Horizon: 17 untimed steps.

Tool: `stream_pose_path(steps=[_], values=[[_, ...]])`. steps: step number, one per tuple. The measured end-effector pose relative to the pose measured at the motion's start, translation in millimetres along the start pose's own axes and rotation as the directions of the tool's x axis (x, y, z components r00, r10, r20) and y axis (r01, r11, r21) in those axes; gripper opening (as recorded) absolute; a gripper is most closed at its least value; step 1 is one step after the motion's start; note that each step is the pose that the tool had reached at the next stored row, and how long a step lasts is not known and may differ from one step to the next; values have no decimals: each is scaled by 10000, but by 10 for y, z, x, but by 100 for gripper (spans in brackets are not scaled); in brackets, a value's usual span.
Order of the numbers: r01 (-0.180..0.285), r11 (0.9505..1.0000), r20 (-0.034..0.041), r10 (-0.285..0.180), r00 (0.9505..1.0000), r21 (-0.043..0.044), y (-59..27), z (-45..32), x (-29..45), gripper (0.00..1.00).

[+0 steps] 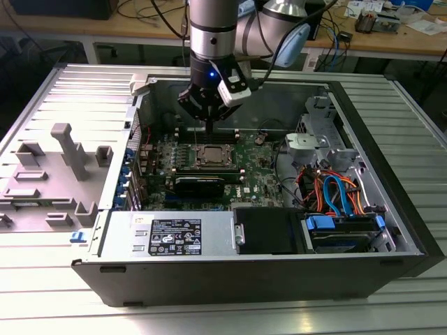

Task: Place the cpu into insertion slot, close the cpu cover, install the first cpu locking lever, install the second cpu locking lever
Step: 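Install the first cpu locking lever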

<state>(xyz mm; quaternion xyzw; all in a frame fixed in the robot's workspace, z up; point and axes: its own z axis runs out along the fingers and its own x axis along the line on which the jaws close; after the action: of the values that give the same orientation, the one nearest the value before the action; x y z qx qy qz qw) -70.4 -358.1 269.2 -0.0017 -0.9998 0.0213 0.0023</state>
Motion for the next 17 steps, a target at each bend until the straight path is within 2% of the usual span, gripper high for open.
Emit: stream_pose_path(steps=[2,4,6,7,9,11,14,17], values=[[96,10000,5,-96,10000,0,0,-13,17,11],[147,9999,7,-147,9999,2,-1,-14,85,11],[160,9999,8,-160,9999,1,-1,-12,121,11],[185,9998,8,-185,9998,1,-1,-12,168,11],[213,9998,10,-213,9998,1,-1,-11,218,11],[266,9996,12,-266,9996,1,-2,-11,314,11],[366,9993,16,-366,9993,3,-2,-11,364,11],[673,9977,28,-673,9977,5,0,-11,395,11]])
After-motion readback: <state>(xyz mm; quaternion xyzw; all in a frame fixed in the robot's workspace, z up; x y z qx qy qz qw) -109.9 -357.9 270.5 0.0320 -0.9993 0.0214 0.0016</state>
